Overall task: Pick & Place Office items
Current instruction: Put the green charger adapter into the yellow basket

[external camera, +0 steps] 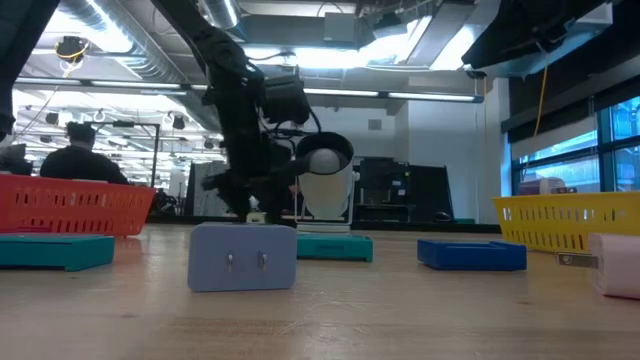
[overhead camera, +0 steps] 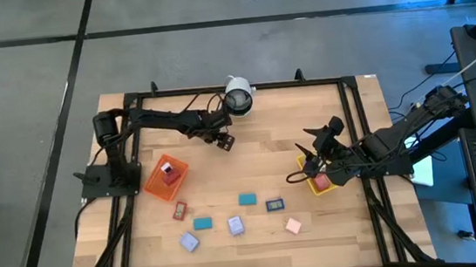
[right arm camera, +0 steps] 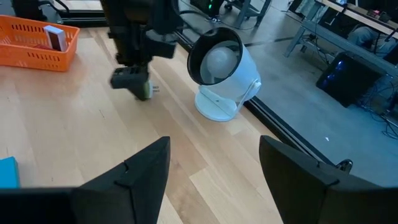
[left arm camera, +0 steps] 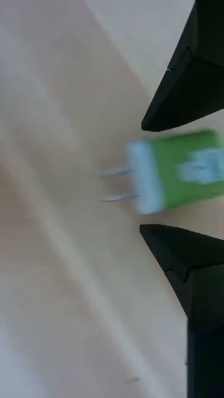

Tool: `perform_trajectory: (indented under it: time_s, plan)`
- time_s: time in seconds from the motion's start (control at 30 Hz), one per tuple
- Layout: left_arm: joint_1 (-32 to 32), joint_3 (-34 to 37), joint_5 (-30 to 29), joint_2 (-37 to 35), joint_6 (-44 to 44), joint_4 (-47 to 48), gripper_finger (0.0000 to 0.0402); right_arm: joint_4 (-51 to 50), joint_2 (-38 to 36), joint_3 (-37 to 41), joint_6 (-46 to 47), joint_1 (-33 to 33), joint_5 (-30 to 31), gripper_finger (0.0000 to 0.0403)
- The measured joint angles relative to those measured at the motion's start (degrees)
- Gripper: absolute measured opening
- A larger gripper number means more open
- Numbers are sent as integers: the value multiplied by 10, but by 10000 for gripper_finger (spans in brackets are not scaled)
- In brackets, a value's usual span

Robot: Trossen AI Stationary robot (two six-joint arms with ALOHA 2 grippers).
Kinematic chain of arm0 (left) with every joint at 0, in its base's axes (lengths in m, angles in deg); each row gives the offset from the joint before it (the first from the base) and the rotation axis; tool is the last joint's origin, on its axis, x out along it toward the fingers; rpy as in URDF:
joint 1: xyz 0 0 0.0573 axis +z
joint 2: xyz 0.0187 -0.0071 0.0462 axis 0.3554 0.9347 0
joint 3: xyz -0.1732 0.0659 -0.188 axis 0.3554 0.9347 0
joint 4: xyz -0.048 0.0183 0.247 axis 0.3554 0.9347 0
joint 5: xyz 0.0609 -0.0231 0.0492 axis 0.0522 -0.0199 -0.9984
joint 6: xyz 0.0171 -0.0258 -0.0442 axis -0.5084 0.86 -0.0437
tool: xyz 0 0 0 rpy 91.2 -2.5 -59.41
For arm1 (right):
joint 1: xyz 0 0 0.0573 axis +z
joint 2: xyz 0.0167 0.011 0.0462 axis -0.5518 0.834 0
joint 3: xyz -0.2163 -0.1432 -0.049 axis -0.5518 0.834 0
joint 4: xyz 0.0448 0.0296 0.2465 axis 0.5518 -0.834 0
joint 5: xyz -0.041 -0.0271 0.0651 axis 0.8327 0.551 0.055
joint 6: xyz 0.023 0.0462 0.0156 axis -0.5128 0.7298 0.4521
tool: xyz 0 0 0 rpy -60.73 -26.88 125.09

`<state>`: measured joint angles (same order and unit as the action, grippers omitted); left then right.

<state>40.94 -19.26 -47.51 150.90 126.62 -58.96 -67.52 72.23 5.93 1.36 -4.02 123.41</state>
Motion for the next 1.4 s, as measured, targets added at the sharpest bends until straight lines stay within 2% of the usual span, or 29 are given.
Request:
perform_trajectory:
  time_s: [0.6, 0.77, 0.93, 1.13, 1.3, 1.4]
  plan:
    - [7, -10, 30, -2, -11, 23, 223, 11, 1, 0, -6, 0, -14, 245]
    - [6, -10, 32, -2, -8, 23, 194, 11, 1, 0, -8, 0, -14, 245]
    - [7, -11, 61, -3, -11, 22, 150, 11, 1, 0, -8, 0, -14, 245]
    - [6, -11, 78, -9, -29, 22, 145, 12, 1, 0, -12, 0, -14, 245]
    - [6, -11, 134, -39, -37, -16, 145, 24, 1, 0, -19, 0, -12, 245]
    - [6, -11, 181, -63, -39, -87, 145, 54, 14, 0, -45, 0, 4, 245]
